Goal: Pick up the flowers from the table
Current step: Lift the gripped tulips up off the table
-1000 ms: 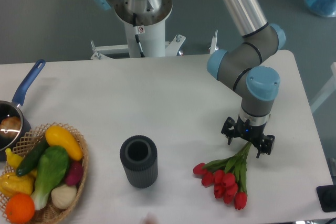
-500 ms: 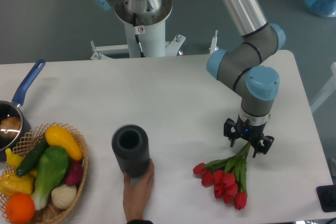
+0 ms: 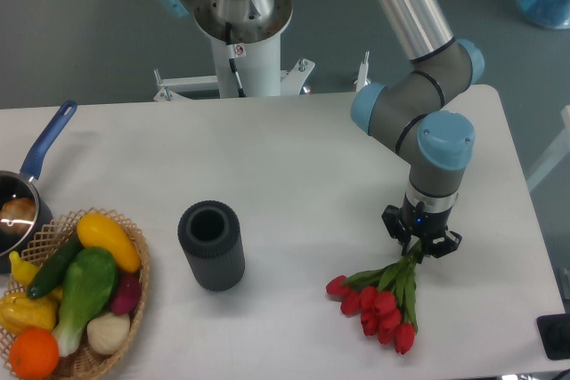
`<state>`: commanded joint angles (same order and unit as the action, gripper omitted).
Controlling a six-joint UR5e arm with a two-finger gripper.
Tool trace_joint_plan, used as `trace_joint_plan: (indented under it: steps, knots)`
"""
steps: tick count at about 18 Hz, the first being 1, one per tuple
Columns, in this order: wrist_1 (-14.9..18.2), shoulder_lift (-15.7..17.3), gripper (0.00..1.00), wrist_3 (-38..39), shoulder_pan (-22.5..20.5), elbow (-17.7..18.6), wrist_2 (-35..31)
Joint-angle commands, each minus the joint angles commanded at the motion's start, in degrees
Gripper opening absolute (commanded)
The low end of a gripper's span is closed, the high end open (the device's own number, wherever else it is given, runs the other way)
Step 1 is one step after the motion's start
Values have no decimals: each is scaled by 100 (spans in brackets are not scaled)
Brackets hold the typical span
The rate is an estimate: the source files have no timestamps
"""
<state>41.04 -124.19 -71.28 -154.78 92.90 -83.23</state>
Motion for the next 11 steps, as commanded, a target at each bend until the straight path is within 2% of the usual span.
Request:
trace_joint_plan:
  steps: [5, 11]
  knots:
    - [0, 53, 28, 0, -61, -79, 9]
    - [9, 386, 28, 333, -105, -386, 201]
